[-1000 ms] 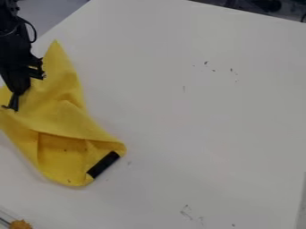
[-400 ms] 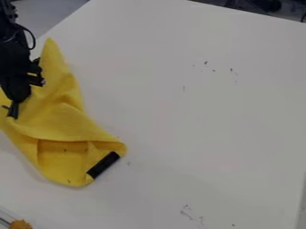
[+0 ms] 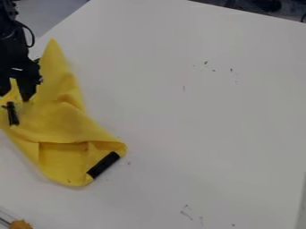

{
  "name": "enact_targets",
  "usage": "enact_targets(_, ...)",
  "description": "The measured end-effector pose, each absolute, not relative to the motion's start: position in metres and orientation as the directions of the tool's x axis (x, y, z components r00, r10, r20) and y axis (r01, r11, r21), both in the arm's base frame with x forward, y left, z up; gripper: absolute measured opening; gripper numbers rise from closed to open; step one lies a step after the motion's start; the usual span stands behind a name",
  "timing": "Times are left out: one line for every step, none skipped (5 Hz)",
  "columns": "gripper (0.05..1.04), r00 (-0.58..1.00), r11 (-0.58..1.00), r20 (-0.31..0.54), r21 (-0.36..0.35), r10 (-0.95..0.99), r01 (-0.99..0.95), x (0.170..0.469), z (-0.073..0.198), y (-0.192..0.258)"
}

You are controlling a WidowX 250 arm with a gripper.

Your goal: Fold the yellow cloth from the left to the right

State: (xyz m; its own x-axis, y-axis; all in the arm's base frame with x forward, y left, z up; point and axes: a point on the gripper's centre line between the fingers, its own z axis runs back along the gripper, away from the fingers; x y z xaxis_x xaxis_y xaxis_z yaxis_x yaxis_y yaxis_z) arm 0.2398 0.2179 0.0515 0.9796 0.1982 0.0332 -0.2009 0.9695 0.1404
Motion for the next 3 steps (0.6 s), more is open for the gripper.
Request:
enact_targets(1.007, 0.985, 0.971, 0.012, 0.168, 0.170, -0.169, 0.244, 0.057, 0.215)
enact_targets(1.003, 0.995, 0.971, 0.039, 0.218, 0.095, -0.101, 0.263, 0.080, 0.212)
enact_targets(1.000, 0.996, 0.976, 0.075, 0.212, 0.039, -0.055, 0.279, 0.088, 0.208)
